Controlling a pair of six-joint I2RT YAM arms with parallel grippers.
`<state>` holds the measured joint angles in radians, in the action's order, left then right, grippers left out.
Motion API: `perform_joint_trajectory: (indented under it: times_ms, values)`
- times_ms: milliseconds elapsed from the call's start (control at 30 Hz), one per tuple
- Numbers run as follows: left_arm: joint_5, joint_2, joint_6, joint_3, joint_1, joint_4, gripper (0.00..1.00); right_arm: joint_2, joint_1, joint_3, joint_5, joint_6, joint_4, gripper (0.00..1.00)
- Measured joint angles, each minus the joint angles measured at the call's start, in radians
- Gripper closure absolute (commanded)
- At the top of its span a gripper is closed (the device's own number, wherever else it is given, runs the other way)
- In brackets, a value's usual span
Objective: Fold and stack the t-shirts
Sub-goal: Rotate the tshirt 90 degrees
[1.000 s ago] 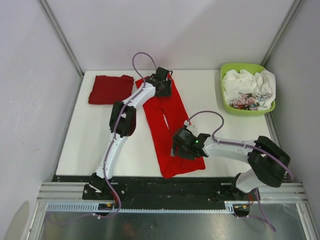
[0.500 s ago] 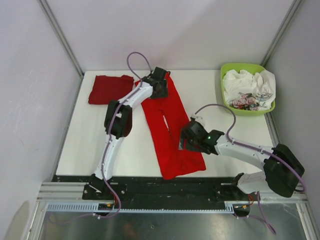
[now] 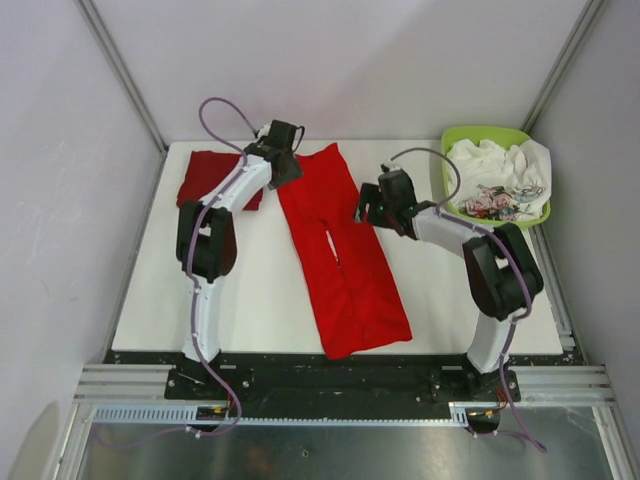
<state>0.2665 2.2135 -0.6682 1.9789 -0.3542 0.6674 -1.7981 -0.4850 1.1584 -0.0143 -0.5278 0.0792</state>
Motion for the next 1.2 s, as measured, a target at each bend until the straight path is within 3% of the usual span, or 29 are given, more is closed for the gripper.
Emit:
perform_joint_trajectory:
  times_ms: [200, 400, 733, 1000, 1200]
  values:
    - [0.000, 0.063, -0.035, 0.004, 0.011, 0.001, 0.49, -0.223, 0.078, 0.239, 0.109, 0.043, -0.062, 0.31]
    - [0.003, 0.124, -0.068, 0.039, 0.012, 0.004, 0.53, -0.500, 0.113, 0.550, 0.173, 0.084, 0.009, 0.33]
    - [0.070, 0.141, -0.101, 0.045, 0.028, 0.004, 0.54, -0.619, 0.132, 0.756, 0.213, 0.102, 0.095, 0.36]
    - [0.099, 0.171, -0.101, 0.074, 0.053, 0.005, 0.54, -0.699, 0.132, 0.887, 0.212, 0.094, 0.143, 0.55]
    - [0.086, 0.264, -0.083, 0.197, 0.068, 0.000, 0.64, -0.706, 0.134, 0.894, 0.182, 0.075, 0.165, 0.72]
